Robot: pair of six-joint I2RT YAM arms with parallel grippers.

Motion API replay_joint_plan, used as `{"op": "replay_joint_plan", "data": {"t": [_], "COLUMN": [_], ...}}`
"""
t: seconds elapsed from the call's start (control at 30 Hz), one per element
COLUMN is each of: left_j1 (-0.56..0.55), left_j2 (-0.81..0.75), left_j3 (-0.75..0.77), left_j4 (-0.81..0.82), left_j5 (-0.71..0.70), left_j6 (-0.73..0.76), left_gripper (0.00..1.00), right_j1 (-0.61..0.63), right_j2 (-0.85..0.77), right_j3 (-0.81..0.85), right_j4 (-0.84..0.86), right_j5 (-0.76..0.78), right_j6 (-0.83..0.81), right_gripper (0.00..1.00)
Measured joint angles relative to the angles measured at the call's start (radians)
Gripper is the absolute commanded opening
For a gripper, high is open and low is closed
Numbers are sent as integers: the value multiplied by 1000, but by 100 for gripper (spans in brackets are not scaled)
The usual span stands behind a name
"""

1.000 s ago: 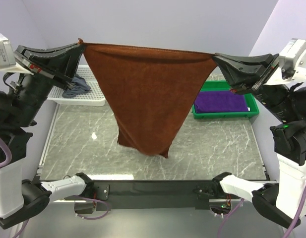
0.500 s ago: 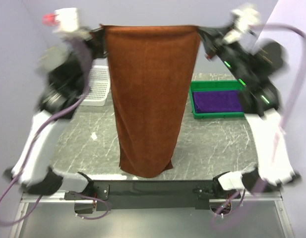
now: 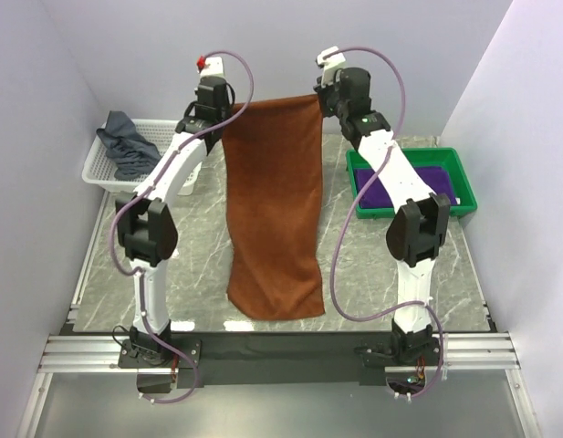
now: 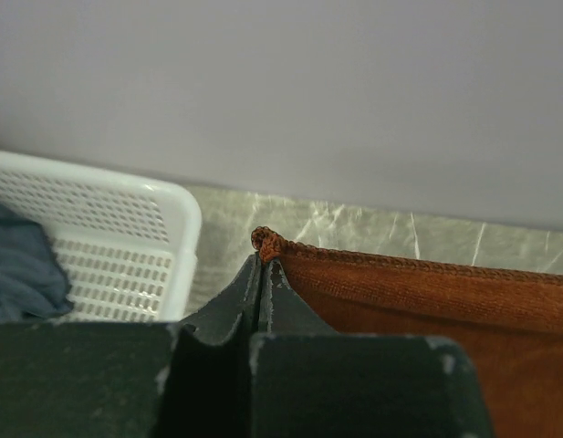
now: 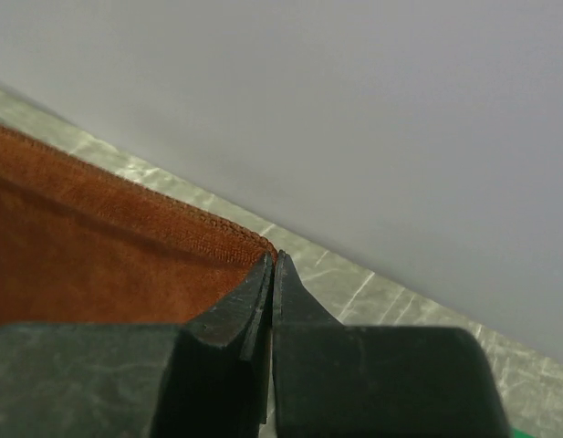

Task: Fold and stack the towels
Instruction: Flatten out the crumpled towel

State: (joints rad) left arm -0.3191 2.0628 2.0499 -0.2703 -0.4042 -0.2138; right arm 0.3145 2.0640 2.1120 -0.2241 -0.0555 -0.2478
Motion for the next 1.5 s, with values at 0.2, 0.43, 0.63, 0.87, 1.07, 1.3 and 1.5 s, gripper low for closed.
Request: {"op": "replay_joint_plan", "data": {"t": [0.2,0.43,0.63,0.87,1.07,1.3,1.5], "left_j1": [20,42,56,57,58,58,60], "left_j2": [64,64,53,53,55,84,146], "left_j3": [18,47,-33,-114,-159,-164,-164], "left_j4": [15,53,86,69,63,62,48], "left_j5": [64,117,169,207,235,263,303], "left_j6": [-44,-82,-95,-110,-125,-143,-165], "left_gripper": [0,0,0,0,0,1,2], "right_j1": [6,7,6,6,6,6,5], "right_j2": [14,14,14,13,13,16,49], "right_j3": [-13,-33,-147,-282,-319,-317,-312], "right_j4": [100,180,213,215,203,168,121], "right_j5": [54,82,81,74,77,77,93], "right_j6": [-34,-58,-56,-38,-21,11,69], "right_gripper": [0,0,0,0,0,0,0]}}
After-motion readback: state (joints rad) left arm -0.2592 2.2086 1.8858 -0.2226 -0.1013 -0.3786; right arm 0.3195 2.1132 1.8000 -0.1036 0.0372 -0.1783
